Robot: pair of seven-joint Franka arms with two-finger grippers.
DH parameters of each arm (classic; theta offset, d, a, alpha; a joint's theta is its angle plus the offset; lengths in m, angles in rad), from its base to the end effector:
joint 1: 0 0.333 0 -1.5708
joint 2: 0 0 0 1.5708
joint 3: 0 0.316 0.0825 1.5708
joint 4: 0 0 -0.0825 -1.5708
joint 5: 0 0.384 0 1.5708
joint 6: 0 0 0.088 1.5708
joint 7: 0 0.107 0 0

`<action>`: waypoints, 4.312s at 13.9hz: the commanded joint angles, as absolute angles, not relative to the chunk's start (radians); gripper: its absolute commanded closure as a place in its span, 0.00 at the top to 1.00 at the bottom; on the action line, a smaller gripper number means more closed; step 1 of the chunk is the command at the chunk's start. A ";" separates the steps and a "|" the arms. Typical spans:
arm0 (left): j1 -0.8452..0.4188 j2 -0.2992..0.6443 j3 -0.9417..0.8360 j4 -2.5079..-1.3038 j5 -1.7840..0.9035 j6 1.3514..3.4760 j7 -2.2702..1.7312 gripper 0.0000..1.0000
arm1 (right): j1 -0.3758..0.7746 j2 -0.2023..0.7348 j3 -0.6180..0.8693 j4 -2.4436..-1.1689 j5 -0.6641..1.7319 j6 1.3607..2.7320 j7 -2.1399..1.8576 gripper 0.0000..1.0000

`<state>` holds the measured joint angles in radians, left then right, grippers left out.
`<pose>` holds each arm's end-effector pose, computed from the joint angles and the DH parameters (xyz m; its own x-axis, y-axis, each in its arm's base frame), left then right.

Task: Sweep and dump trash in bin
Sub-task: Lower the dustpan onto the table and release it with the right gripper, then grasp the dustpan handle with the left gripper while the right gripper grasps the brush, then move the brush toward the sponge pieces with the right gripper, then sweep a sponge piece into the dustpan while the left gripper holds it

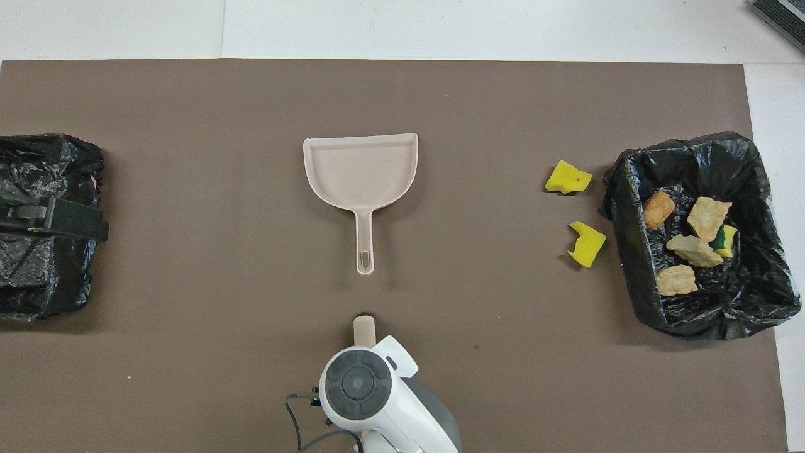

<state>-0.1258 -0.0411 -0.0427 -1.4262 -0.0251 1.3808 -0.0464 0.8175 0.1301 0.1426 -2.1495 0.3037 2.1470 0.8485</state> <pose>0.5112 -0.0907 0.6967 0.9920 -0.1265 -0.0053 -0.1263 -0.9917 0.0227 0.3013 0.4511 0.3330 0.9566 -0.0618 -0.2847 -0.0784 -0.9958 -0.0472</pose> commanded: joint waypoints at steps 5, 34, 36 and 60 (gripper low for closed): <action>-0.236 -0.022 -0.074 -1.606 -0.029 1.644 -0.188 1.00 | 0.831 0.020 0.146 -2.283 0.334 2.141 0.893 0.69; -0.546 0.403 -0.072 -1.753 0.012 2.253 -0.502 0.81 | 0.094 -0.003 0.138 -2.189 -0.386 1.770 0.410 0.00; -0.546 0.402 -0.072 -1.753 0.037 2.249 -0.500 0.48 | 0.058 -0.005 0.140 -2.230 -0.390 1.828 0.373 0.00; -0.523 0.171 -0.061 -1.923 0.198 1.940 0.489 0.00 | 0.087 0.247 0.153 -1.947 -0.470 1.855 -0.017 0.00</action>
<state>-0.4854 0.2632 -0.0657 -1.8013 0.1584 1.9309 0.4695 0.0773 0.2582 0.1397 -1.9501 -0.5450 1.8760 0.0644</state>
